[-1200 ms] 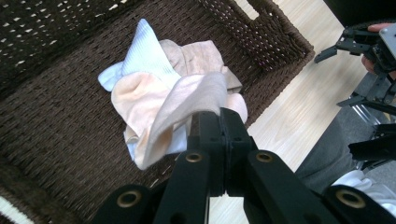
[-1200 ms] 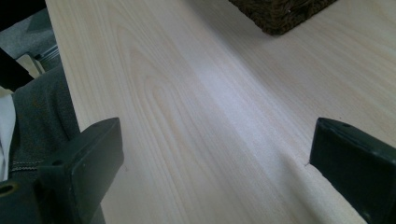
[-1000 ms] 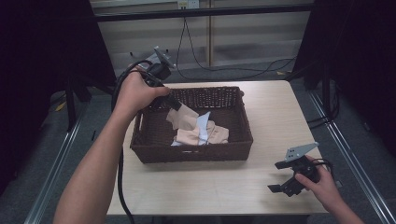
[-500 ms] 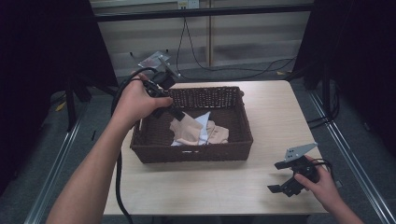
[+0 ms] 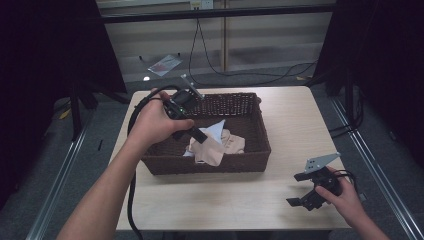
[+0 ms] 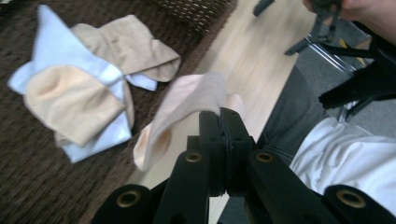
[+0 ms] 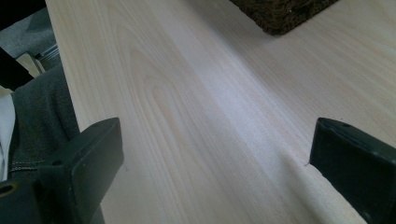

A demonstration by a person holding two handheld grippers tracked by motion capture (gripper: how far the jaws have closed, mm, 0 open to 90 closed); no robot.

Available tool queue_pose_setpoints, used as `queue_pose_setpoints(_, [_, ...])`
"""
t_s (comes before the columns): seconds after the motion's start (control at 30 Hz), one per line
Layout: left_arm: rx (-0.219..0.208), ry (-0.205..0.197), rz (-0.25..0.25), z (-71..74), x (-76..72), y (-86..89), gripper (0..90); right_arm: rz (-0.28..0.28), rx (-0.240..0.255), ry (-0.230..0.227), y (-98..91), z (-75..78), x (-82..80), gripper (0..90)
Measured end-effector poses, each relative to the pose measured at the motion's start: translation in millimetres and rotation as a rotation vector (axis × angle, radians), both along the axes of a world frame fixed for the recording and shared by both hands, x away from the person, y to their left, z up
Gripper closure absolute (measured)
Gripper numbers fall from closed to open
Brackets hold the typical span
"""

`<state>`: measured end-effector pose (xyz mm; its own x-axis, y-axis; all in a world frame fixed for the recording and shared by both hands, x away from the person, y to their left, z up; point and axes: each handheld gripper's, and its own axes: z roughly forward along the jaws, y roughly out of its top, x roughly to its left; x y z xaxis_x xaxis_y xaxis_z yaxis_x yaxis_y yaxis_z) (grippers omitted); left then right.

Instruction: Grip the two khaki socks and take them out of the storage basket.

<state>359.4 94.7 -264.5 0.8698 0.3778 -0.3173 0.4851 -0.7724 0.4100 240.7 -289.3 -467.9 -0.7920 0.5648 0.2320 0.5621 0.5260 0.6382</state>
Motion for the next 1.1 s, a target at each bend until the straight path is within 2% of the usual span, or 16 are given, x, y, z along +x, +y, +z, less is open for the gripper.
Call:
queue_pose_setpoints(0.1, [0.005,-0.002,-0.029,-5.3,-4.5,-4.6,89.3,0.002,0.000,-0.002,-0.2,0.0,0.0,2.1])
queue_pose_setpoints(0.27, [-0.001,0.009,-0.044,-12.4,-8.2,-8.3,89.2,0.001,-0.001,-0.002,0.0,0.1,0.0,2.1])
queue_pose_setpoints(0.4, [-0.002,0.016,-0.064,-27.4,-10.8,-13.5,89.1,0.001,0.000,-0.003,0.5,-0.3,0.3,2.1])
queue_pose_setpoints(0.53, [-0.001,0.024,-0.065,-35.5,-11.7,-16.4,89.0,-0.002,-0.003,-0.006,-0.1,0.1,0.1,2.0])
queue_pose_setpoints(0.57, [0.003,0.027,-0.089,-40.0,-11.8,-18.2,89.0,-0.004,-0.003,-0.007,-0.1,0.1,0.1,2.0])
queue_pose_setpoints(0.7, [0.005,0.044,-0.089,-47.8,-16.4,-23.2,89.0,-0.002,-0.009,-0.007,0.4,-0.4,0.1,2.0])
queue_pose_setpoints(0.83, [0.002,0.041,-0.097,-53.9,-17.7,-25.9,88.9,-0.003,-0.008,-0.008,0.2,-0.2,0.3,2.0])
queue_pose_setpoints(0.9, [0.007,0.053,-0.098,-55.1,-17.3,-26.4,88.9,-0.005,-0.007,-0.007,0.2,-0.1,0.2,2.0])
queue_pose_setpoints(1.0, [-0.001,0.049,-0.094,-54.9,-17.6,-26.7,89.0,-0.003,-0.006,-0.005,0.1,0.1,0.0,2.0])
queue_pose_setpoints(1.1, [-0.002,0.043,-0.103,-46.1,-18.6,-24.8,89.0,-0.004,-0.005,-0.006,0.1,-0.1,0.2,2.0])
